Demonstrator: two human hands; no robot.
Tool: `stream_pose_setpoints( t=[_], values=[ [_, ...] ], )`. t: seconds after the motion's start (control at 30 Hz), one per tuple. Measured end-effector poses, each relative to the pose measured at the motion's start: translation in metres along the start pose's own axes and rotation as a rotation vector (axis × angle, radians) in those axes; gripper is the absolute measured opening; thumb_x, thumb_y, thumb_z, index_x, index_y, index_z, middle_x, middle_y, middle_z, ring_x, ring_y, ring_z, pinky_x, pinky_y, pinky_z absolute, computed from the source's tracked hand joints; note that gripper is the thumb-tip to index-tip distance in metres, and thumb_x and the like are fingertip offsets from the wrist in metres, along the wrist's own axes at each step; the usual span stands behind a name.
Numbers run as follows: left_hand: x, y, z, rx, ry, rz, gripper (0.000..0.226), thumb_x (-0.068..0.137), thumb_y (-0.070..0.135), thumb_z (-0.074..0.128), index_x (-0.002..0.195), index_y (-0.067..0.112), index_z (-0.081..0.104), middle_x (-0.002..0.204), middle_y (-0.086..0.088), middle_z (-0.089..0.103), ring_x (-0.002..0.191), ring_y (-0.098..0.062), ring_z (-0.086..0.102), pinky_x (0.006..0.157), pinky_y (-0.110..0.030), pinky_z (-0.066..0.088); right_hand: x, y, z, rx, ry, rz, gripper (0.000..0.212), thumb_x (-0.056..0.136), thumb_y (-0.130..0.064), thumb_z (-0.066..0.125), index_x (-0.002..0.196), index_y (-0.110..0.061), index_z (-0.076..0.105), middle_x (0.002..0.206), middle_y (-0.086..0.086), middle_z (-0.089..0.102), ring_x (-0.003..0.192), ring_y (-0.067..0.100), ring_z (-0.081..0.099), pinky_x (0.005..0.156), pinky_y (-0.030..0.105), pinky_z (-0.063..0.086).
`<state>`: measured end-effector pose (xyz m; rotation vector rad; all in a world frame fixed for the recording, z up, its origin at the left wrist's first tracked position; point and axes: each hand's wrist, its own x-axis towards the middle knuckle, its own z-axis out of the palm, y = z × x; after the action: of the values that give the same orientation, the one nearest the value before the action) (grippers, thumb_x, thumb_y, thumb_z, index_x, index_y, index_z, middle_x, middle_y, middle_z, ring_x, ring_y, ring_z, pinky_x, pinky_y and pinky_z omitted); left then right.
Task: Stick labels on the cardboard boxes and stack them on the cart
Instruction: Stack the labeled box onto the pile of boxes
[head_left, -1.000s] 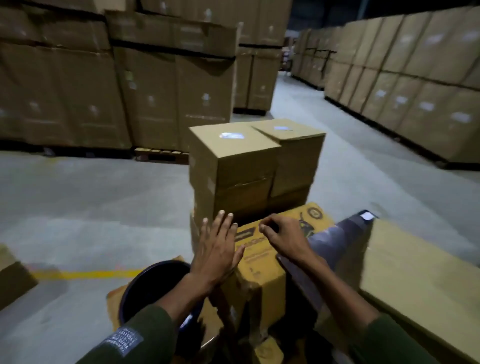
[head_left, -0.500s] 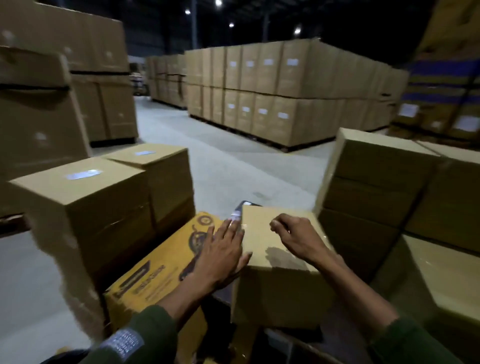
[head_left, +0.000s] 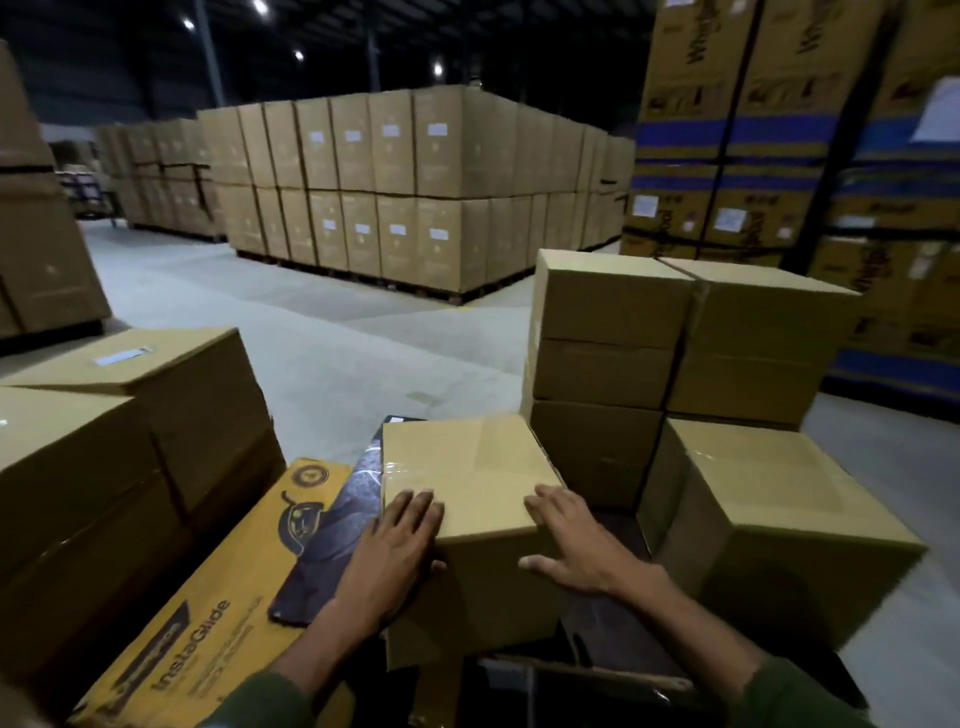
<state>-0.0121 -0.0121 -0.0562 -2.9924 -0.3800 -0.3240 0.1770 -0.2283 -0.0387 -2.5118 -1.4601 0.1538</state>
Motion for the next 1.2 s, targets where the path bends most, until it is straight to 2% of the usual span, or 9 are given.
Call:
stream_pose_setpoints(
  t=[0.1, 0.23, 0.33, 0.43, 0.5, 0.67, 0.87, 1.0, 1.2],
  values=[
    [-0.003, -0.018, 0.001, -0.050, 0.016, 0.059, 0.093, 0.061, 0.053, 0.086, 0.136, 0.014, 0.047, 0.140, -0.010, 0.056, 0.124, -0.033, 0.058, 0.081, -0.046, 0.059, 0.007, -0.012, 0.008, -0.042, 0.030, -0.018, 0.091, 0.087, -0.055, 0.064, 0.156, -0.023, 0.013, 0.166, 0.001, 0.002, 0.152, 0.025, -0.002, 0.119, 0.053, 0.026],
    [0.000, -0.024, -0.002, -0.086, 0.002, 0.006, 0.103, 0.052, 0.054, 0.090, 0.133, 0.011, 0.043, 0.139, -0.012, 0.057, 0.124, -0.036, 0.057, 0.078, -0.042, 0.060, 0.012, -0.029, 0.018, -0.071, 0.090, 0.061, 0.091, 0.086, -0.050, 0.067, 0.155, -0.029, 0.011, 0.165, -0.006, -0.001, 0.152, 0.020, -0.005, 0.107, 0.061, 0.037],
    [0.000, -0.017, -0.001, -0.139, -0.016, -0.045, 0.096, 0.069, 0.051, 0.082, 0.144, 0.007, 0.039, 0.154, -0.015, 0.039, 0.142, -0.036, 0.035, 0.096, -0.049, 0.050, 0.012, -0.034, 0.024, -0.096, 0.150, 0.087, 0.091, 0.086, -0.048, 0.069, 0.155, -0.030, 0.014, 0.165, -0.008, 0.002, 0.153, 0.017, -0.002, 0.106, 0.057, 0.040],
    [-0.003, -0.010, -0.008, -0.170, -0.061, -0.061, 0.089, 0.091, 0.049, 0.061, 0.156, 0.009, 0.015, 0.165, -0.010, 0.008, 0.152, -0.029, 0.003, 0.114, -0.050, 0.031, 0.006, -0.028, 0.030, -0.082, 0.236, 0.052, 0.084, 0.085, -0.048, 0.070, 0.154, -0.029, 0.026, 0.165, -0.008, 0.015, 0.152, 0.014, 0.009, 0.107, 0.051, 0.044],
    [-0.003, -0.008, -0.014, -0.166, -0.075, -0.064, 0.087, 0.095, 0.049, 0.054, 0.157, 0.012, 0.007, 0.165, -0.006, -0.001, 0.152, -0.023, -0.005, 0.118, -0.047, 0.028, 0.002, -0.025, 0.033, -0.059, 0.307, 0.023, 0.080, 0.084, -0.048, 0.072, 0.151, -0.026, 0.036, 0.162, -0.008, 0.026, 0.151, 0.013, 0.018, 0.107, 0.049, 0.046],
    [-0.001, -0.002, -0.039, -0.148, -0.051, -0.061, 0.083, 0.096, 0.050, 0.052, 0.157, 0.013, 0.008, 0.165, -0.005, 0.003, 0.152, -0.020, -0.001, 0.116, -0.044, 0.030, -0.003, -0.025, 0.018, -0.066, 0.499, -0.074, 0.073, 0.074, -0.042, 0.084, 0.137, -0.017, 0.057, 0.144, 0.001, 0.055, 0.134, 0.020, 0.050, 0.094, 0.041, 0.056],
    [0.000, 0.016, -0.088, -0.092, 0.084, -0.053, 0.084, 0.094, 0.046, 0.058, 0.156, 0.009, 0.015, 0.164, -0.009, 0.010, 0.152, -0.023, 0.005, 0.114, -0.042, 0.037, -0.016, -0.025, -0.030, -0.095, 0.650, -0.186, 0.073, 0.068, -0.030, 0.089, 0.133, -0.012, 0.059, 0.139, 0.004, 0.059, 0.130, 0.022, 0.054, 0.091, 0.038, 0.058],
    [0.011, 0.049, -0.141, -0.044, 0.205, -0.023, 0.079, 0.093, 0.036, 0.063, 0.154, 0.006, 0.022, 0.162, -0.013, 0.018, 0.151, -0.027, 0.012, 0.111, -0.049, 0.039, -0.035, -0.007, -0.081, -0.089, 0.723, -0.234, 0.074, 0.069, -0.016, 0.088, 0.136, -0.010, 0.056, 0.142, 0.007, 0.056, 0.133, 0.024, 0.051, 0.102, 0.042, 0.052],
    [0.030, 0.118, -0.219, -0.003, 0.333, 0.020, 0.074, 0.096, 0.041, 0.056, 0.155, 0.010, 0.024, 0.162, -0.010, 0.020, 0.151, -0.023, 0.014, 0.105, -0.049, 0.043, -0.091, 0.026, -0.162, -0.126, 0.861, -0.227, 0.073, 0.069, -0.008, 0.084, 0.136, -0.007, 0.056, 0.141, 0.010, 0.057, 0.133, 0.027, 0.050, 0.106, 0.041, 0.047]
  ],
)
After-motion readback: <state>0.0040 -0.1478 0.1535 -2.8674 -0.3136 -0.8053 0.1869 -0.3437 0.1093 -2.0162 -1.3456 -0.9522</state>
